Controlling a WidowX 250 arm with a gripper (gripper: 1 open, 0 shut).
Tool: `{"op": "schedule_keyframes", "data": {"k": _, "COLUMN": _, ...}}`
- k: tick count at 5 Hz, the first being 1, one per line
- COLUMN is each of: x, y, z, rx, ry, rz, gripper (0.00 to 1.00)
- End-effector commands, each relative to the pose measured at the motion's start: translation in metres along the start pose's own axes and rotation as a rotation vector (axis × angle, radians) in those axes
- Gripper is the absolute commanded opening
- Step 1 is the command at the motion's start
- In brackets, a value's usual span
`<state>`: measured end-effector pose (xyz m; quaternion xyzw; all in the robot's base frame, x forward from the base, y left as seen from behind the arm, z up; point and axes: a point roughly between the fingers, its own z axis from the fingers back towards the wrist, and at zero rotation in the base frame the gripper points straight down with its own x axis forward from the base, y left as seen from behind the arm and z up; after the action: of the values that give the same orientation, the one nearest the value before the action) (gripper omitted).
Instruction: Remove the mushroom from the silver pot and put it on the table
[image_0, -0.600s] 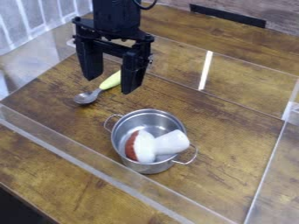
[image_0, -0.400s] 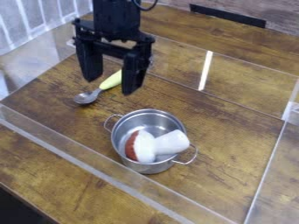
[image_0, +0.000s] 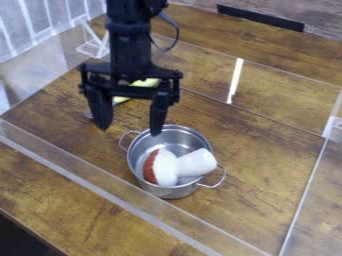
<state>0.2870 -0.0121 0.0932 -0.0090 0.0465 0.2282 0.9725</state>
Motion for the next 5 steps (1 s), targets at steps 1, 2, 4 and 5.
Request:
{"op": "schedule_keyframes", "data": {"k": 1, "x": 0.001, "y": -0.012, "z": -0.007, "rx": -0.045, "ry": -0.058, "rz": 0.142, "gripper": 1.00}}
{"op": "schedule_keyframes", "data": {"k": 2, "x": -0.004, "y": -0.024, "z": -0.015, "rx": -0.073, "ry": -0.074, "rz": 0.220, "gripper": 1.00}}
{"op": "schedule_keyframes", "data": {"k": 4, "x": 0.003, "y": -0.039, "z": -0.021, "rx": -0.091, "ry": -0.104, "rz": 0.302, "gripper": 1.00}}
{"op": "schedule_keyframes", "data": {"k": 5, "x": 0.011, "y": -0.042, "z": -0.019, "rx": -0.084, "ry": -0.111, "rz": 0.293, "gripper": 1.00}}
